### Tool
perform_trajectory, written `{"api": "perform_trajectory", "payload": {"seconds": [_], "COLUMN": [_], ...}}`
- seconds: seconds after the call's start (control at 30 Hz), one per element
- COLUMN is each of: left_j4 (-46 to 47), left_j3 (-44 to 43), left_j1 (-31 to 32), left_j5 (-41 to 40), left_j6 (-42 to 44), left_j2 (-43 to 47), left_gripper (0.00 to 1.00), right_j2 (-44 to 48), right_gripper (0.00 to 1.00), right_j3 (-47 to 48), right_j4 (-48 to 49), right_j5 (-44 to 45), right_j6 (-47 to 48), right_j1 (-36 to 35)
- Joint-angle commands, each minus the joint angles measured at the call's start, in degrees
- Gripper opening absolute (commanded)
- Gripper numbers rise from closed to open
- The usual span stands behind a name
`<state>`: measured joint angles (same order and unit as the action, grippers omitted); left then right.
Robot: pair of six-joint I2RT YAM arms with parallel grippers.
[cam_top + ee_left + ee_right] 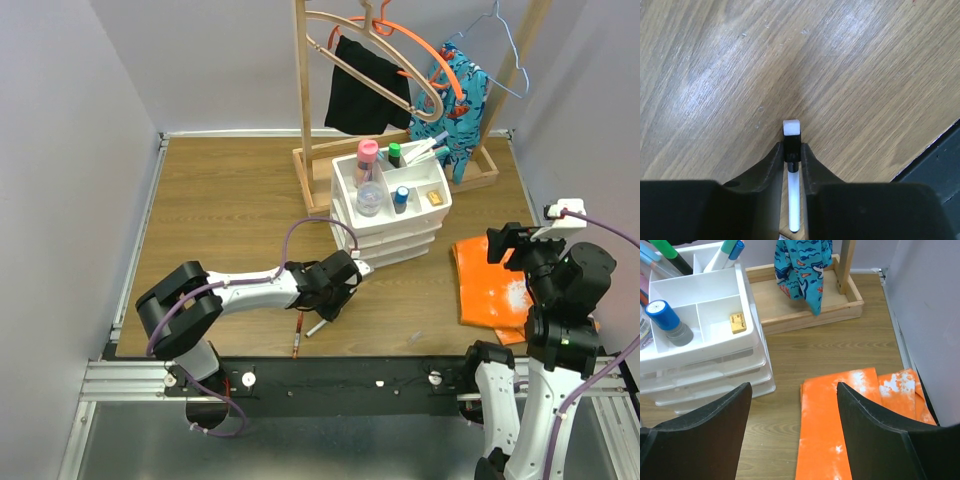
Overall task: Sort the stationery into containers
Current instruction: Pick up the pen from the center of the board, then place the pen in the storage box.
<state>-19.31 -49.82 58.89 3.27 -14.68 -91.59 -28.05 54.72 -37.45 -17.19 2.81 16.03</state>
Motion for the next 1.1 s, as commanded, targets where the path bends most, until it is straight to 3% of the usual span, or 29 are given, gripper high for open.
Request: {"api": "perform_trajectory", "payload": {"seconds": [0.0,0.2,0.4,0.53,0.7,0.83,1.07], "left_j4": [-1.3,-8.6,-16.5,-6.4,8.4,19.0,32.5], "left_j3": [1.9,0.3,-16.4,-28.8,-40.5,-48.4,-53.1], "left_j1": [-0.2,-0.3,-0.4,-0.6,-1.2,-2.8,-7.6], "left_j5": [1.3,7.4,19.3,25.3,25.5,25.9,22.9], "left_j6": [-0.2,0.5,7.1,16.1,25.5,26.9,26.6], "left_j2": [2.5,14.6,20.6,18.4,8.7,1.6,-7.7], "left_gripper": [0.21,0.18,0.17,0.15,0.14,0.14,0.15], "right_j2": [0.3,-1.6,-4.3,-5.2,-6.0,-6.2,-6.1], "right_gripper": [0.77,0.77,0.77,0.77,0.76,0.76,0.76], "right_j3": [-1.1,-0.1,1.5,1.5,0.7,0.4,0.2], "right_j4": [-0.3,-1.2,-1.7,0.2,2.5,4.3,4.8], "right_j5": [1.2,0.9,0.2,0.3,1.2,2.4,4.1], "right_j6": [0.0,0.9,2.5,2.1,0.0,-0.5,-0.2], "right_j1": [-0.2,-0.2,-0.2,-0.2,-0.2,-0.2,0.4]}}
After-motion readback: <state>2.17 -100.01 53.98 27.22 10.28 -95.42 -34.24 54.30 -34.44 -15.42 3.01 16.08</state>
